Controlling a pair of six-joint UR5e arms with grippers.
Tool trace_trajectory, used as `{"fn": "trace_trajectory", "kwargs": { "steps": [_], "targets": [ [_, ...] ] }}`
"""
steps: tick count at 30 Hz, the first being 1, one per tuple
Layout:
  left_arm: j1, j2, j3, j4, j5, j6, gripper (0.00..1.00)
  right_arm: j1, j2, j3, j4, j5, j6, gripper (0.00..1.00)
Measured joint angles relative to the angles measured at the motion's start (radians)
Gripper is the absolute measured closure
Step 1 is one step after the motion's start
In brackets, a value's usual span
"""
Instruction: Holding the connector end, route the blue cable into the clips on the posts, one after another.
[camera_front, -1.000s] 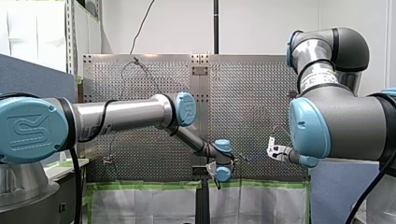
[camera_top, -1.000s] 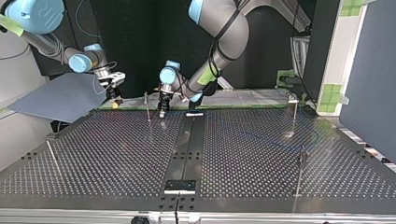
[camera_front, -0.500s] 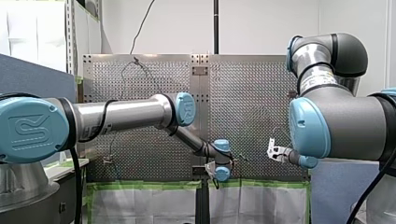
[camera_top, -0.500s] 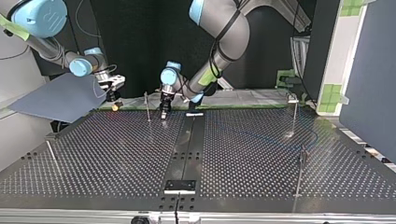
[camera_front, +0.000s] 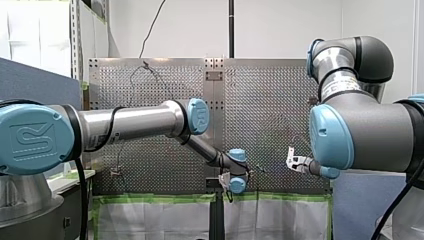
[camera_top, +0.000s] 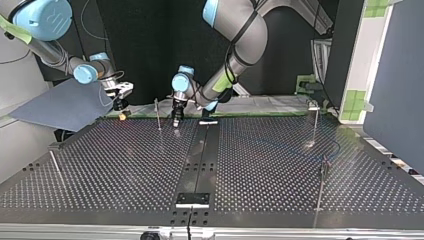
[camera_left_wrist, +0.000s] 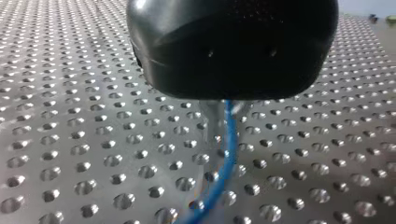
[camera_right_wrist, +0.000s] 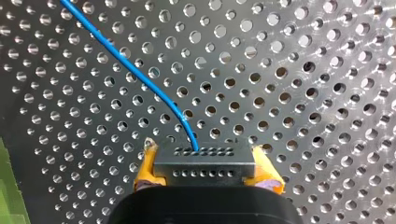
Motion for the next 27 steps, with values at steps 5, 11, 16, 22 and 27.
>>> {"fn": "trace_trajectory", "kwargs": {
  "steps": [5, 11, 16, 22, 27],
  "targets": [
    [-0.006, 0.001, 0.0, -0.043, 0.012, 0.037, 0.42, -0.001, 0.001, 0.0, 0.006, -0.001, -0.006, 1.0],
    [-0.015, 0.001, 0.0, -0.096, 0.05, 0.09, 0.0, -0.001, 0.002, 0.0, 0.007, -0.001, -0.008, 1.0],
    [-0.024, 0.017, 0.0, -0.146, 0.045, 0.14, 0.0, -0.003, 0.002, 0.0, 0.01, -0.001, -0.008, 1.0],
    [-0.036, 0.036, 0.0, -0.193, 0.047, 0.187, 0.0, -0.007, 0.002, 0.0, 0.012, -0.001, -0.008, 1.0],
    [-0.047, 0.038, -0.008, -0.237, 0.075, 0.22, 0.0, -0.009, 0.003, 0.0, 0.012, -0.001, -0.008, 1.0]
  ]
}}
